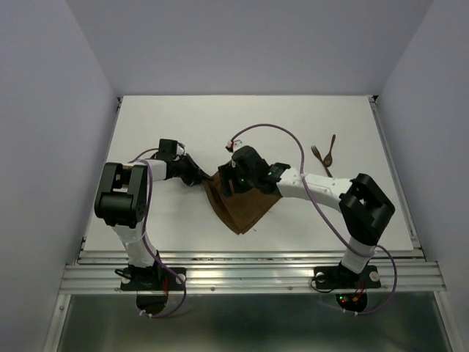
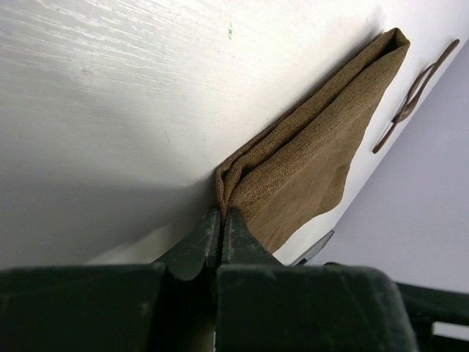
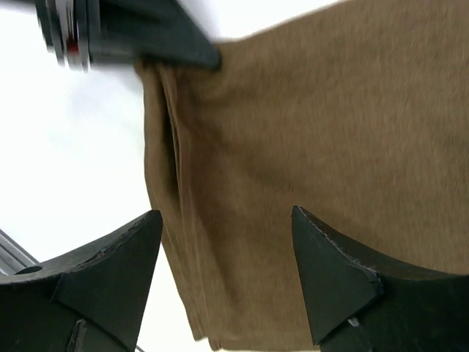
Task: Fold the napkin into a case and place the utensils inside
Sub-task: Pick up the lower triangle-folded napkin from the center of the board.
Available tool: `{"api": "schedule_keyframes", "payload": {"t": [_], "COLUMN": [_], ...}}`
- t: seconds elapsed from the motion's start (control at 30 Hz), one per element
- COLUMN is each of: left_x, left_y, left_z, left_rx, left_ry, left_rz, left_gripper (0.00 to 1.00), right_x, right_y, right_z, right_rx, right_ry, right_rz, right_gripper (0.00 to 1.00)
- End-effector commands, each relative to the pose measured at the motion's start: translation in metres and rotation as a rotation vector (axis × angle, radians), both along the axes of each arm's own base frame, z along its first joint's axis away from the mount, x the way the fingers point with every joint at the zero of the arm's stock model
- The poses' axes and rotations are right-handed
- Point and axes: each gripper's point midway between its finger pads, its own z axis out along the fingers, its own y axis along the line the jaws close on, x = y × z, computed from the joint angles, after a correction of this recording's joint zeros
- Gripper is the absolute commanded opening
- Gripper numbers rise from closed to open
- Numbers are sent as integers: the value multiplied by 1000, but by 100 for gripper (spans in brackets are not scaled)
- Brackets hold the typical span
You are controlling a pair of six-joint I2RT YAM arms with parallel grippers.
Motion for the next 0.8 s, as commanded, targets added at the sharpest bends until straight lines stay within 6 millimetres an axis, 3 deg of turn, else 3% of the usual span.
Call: {"api": "schedule_keyframes", "payload": {"t": [0.0, 0.1, 0.33, 0.47, 0.6, 0.67, 0.77], "left_x": [13, 16, 18, 16, 17, 16, 15], "left_y": [-1, 0, 2, 3, 4, 4, 5], "left_z": [33, 35, 28, 26, 26, 24, 20], "left_rx": [8, 19, 31, 42, 46, 49, 52], "left_ry": [-72, -82, -69, -47, -45, -41, -32], "left_rz": [10, 11, 20, 28, 28, 30, 29], "left_gripper": [0, 0, 0, 0, 0, 0, 0], "right_x": [-35, -60, -89, -91, -94, -101, -101], "right_y": [-15, -21, -17, -13, -10, -5, -4], "right_z": [-10, -24, -42, -51, -63, -65, -63], "right_rx": [-142, -230, -304, -338, -378, -386, -380], "right_ry": [-94, -119, -145, -158, -172, -180, -181], "right_rz": [-9, 30, 102, 114, 138, 163, 162], "right_gripper": [76, 74, 71, 71, 63, 58, 58]}}
